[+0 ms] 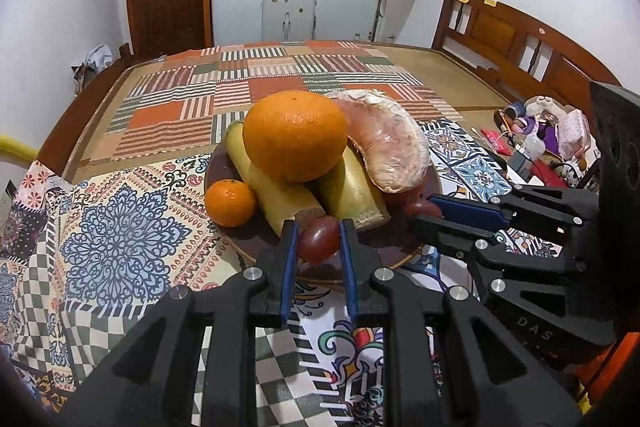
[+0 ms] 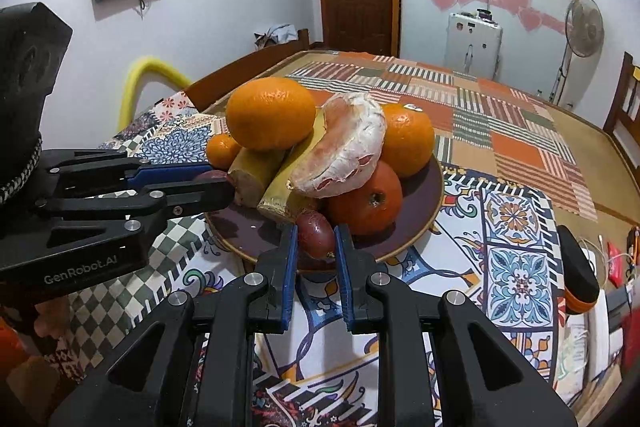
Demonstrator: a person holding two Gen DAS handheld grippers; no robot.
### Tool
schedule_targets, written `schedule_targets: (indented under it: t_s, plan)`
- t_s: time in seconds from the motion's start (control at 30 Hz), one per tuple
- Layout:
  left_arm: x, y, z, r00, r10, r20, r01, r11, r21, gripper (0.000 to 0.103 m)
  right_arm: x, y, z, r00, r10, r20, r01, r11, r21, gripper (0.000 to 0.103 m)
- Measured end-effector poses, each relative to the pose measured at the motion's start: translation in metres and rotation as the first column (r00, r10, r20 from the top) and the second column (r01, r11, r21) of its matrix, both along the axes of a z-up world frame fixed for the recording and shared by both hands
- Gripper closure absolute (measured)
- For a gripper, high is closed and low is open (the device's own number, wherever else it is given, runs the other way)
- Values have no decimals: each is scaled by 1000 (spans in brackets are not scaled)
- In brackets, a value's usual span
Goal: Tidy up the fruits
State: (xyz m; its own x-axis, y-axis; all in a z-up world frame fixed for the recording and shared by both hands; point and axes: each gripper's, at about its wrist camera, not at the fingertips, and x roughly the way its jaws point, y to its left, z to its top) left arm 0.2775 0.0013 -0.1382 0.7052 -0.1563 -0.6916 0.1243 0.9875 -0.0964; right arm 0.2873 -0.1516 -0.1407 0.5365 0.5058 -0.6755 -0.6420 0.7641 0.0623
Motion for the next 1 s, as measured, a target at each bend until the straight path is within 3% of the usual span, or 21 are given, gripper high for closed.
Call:
schedule_targets:
  t_s: [0.23,0.37,0.53,0.77,0.9,1.0]
  plan:
    - [3,-2,-5,1000,-2,-18,1,1000,-5,81,2,2,0,1000,2,-2,-2,1000,-1,85]
    - [-1,3,-4,1000,9,-12,-9,1000,-20,67,4,0,0,1000,-7,-4,7,1000,3,73]
    - [-14,9,12,999,30,26,-29,999,-22,66,-2,-8,8,1000,-24,20,23,999,22,73]
    - [-62,15,67,982,82,170,-77,996,-37,66,-35,-29,57,988,-80,129,67,992,102,73]
    - [-105,10,107,954,102,283,-99,995,-28,66,-68,-45,98,969,-115,221,78,982,169,73]
    - [-145,4,137,919,114,378,-109,993,-34,66,-101,-57,127,947,-141,290,75,971,228,73]
